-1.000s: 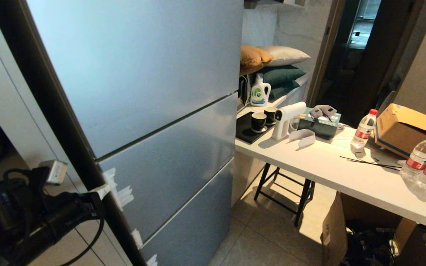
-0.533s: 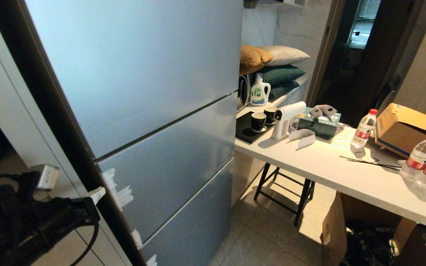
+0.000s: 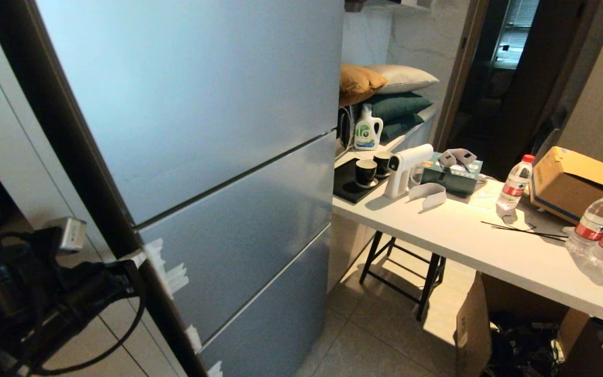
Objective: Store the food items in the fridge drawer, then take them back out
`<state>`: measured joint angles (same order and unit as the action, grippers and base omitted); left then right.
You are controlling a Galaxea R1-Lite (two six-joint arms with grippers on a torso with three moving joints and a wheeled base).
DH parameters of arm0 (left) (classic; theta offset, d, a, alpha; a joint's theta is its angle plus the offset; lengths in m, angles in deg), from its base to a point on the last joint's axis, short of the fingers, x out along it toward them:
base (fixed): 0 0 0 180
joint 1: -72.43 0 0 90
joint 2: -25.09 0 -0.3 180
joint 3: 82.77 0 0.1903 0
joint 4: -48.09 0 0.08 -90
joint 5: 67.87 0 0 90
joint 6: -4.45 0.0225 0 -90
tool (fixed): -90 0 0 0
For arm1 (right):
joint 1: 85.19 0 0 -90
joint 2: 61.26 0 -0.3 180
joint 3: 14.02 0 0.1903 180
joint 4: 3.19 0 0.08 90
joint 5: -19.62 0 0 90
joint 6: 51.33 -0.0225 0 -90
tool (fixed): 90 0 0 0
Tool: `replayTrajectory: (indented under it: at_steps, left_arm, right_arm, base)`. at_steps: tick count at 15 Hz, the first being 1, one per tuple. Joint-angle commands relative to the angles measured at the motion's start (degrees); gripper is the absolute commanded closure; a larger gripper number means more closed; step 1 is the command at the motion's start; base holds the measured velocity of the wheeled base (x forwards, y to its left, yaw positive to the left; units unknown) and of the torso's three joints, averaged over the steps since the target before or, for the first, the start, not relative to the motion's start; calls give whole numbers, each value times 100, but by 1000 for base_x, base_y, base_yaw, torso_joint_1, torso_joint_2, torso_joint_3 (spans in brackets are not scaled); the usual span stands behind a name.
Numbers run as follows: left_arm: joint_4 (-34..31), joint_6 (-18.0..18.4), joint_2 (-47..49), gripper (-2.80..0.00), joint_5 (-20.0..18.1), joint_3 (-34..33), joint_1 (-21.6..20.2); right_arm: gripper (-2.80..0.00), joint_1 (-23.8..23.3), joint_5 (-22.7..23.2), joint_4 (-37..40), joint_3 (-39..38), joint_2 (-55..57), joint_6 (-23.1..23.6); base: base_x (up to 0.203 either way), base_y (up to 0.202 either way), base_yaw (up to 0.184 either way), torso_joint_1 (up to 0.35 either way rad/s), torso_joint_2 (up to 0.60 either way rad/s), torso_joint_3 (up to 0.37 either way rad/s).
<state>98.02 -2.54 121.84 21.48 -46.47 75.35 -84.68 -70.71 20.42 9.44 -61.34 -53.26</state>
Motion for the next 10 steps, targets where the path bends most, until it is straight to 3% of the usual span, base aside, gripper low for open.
replayTrajectory:
  at_steps: [1,5,10]
  left_arm:
    - [303,-4,418,0,3,57,15]
    - [892,-55,694,0,-93,-136,138]
    - [1322,-308,728,0,-355,-288,730]
  right_arm:
    - [0,2,-2,2,-1,7,-1]
    - [0,2,-2,2,-1,7,-1]
    - [0,2,-2,2,-1,7,-1]
  base:
    - [0,0,0,0,0,0]
    - [0,0,0,0,0,0]
    - [0,0,0,0,0,0]
